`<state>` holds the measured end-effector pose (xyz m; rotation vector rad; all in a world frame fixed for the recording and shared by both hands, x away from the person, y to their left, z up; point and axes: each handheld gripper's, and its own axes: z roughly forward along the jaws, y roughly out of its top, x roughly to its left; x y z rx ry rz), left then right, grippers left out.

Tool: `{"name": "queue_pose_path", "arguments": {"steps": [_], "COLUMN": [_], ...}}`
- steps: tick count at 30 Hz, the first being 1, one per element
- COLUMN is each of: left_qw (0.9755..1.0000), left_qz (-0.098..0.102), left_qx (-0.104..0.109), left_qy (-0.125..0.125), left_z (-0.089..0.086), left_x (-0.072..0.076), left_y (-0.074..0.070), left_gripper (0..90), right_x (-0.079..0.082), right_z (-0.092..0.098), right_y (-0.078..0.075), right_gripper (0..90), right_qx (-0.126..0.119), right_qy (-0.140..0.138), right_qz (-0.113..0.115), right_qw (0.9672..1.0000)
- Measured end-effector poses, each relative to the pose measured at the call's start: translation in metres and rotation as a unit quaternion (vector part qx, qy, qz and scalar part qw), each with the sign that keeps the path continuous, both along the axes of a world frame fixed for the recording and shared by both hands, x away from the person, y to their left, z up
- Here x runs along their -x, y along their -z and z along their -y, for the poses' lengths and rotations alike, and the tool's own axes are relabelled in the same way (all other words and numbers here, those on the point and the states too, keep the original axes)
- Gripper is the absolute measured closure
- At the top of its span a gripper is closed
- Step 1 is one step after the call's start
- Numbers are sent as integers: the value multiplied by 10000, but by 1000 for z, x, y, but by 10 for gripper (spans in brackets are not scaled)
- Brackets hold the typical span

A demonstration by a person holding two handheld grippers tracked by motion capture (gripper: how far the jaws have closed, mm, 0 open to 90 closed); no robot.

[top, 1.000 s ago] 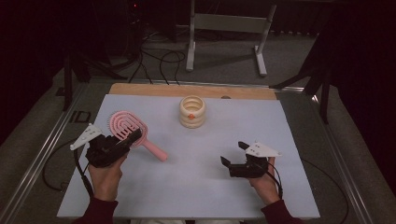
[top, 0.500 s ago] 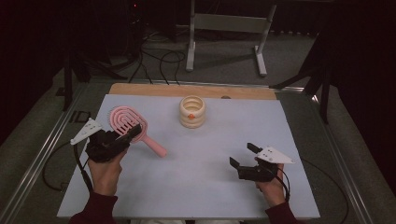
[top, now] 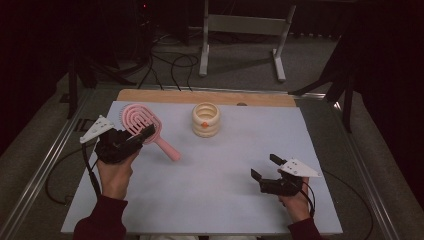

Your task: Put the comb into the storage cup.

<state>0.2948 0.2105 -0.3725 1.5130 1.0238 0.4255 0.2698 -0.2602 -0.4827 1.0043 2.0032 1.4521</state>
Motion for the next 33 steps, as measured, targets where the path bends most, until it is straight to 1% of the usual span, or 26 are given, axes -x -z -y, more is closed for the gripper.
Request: {"name": "queue_pose_path", "arguments": {"steps": [2, 5, 7, 10, 13, 17, 21, 25, 28, 33], "left_qw": [10000, 9998, 9998, 9997, 9997, 9999, 9998, 9998, 9996, 9990], "left_qz": [12, 24, 44, 50, 86, 138, 177, 126, 91, 82], "left_qx": [-75, -178, -212, -221, -200, -61, -126, -129, -265, -429], "left_qy": [-10, -33, -47, -68, -88, -27, -7, 4, -46, -63], "left_z": [1, 2, 2, 2, 2, 4, 8, 11, 14, 18], "left_x": [-2, -6, -9, -12, -17, -23, -27, -32, -35, -39], "left_y": [-3, -6, -8, -9, -12, -15, -18, -21, -23, -27], "left_gripper": [639, 639, 639, 639, 639, 639, 639, 639, 639, 639], "right_x": [0, 1, 2, 3, 4, 4, 3, 4, 4, 4], "right_z": [0, 1, 3, 4, 5, 4, 4, 4, 4, 3], "right_y": [0, 0, 0, 1, 1, 2, 2, 1, 1, 1], "right_gripper": [98, 98, 98, 98, 98, 98, 98, 98, 99, 99], "right_qx": [-1, -47, -60, -46, -63, -41, -24, -60, -68, -72], "right_qy": [-5, 18, 43, 48, 22, 32, 29, 12, 20, -1], "right_qz": [12, -37, -46, -16, -52, -50, -52, -60, -64, -64], "right_qw": [10000, 10000, 10000, 10000, 10000, 10000, 10000, 10000, 10000, 10000]}}
